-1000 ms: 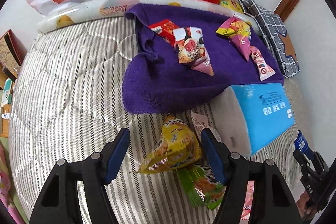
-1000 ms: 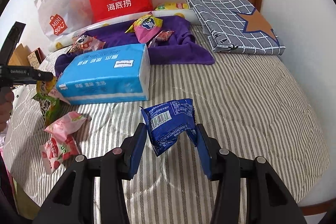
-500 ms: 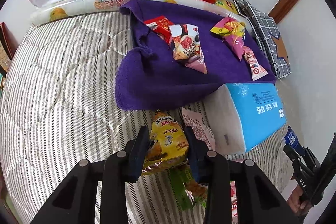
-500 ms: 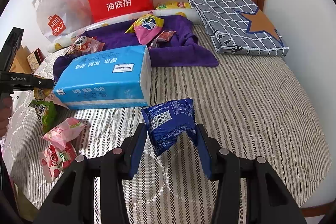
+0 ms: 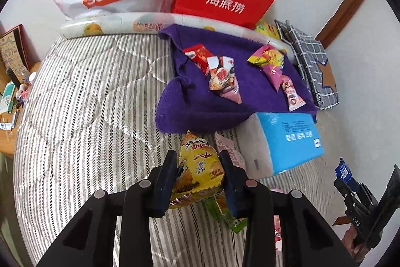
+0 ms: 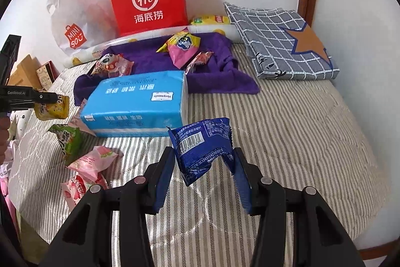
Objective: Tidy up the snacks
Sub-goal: 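Carry the yellow bag and blue packet with both tools over the purple towel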
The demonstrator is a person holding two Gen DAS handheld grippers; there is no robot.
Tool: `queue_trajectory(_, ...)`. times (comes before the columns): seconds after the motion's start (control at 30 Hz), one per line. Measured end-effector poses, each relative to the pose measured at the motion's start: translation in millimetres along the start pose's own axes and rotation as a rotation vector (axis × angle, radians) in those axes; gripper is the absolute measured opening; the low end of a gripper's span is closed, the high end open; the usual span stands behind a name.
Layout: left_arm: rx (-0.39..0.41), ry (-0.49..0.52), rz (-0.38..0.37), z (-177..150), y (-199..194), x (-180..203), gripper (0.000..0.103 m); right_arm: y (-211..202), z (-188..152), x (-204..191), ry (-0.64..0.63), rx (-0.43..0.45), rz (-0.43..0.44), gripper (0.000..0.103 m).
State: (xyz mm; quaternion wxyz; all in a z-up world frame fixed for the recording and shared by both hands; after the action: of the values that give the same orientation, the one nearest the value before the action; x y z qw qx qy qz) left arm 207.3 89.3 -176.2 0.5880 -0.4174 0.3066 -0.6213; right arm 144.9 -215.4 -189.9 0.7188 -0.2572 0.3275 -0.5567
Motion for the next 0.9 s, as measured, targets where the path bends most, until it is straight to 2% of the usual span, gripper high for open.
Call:
queue_trajectory(0.43,0.066,-0.01,-0.022,2.6,-36.0,26.4,0.033,-22.0,29.7,-5.5,-0.003,0.023,0.004,0.046)
queue_trajectory(0.9,0.136,0.026,-0.022,33.5,-62.5,60.3,0.033,-31.3,102.6,-10.4,-0.009,0.095,0.024,0.046)
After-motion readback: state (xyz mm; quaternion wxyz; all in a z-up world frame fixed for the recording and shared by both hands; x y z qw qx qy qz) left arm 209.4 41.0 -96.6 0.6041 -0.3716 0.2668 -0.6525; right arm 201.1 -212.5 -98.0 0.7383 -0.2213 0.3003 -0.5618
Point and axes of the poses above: each gripper's, at about its wrist camera, not at the fingertips, and y roughly the way its jaws point, x to its right, z to its top, the point moved 7 cm from there along y, roughly the way its jaws point, and after that the axes turned 8 degrees about z, right-handed, at the moved point
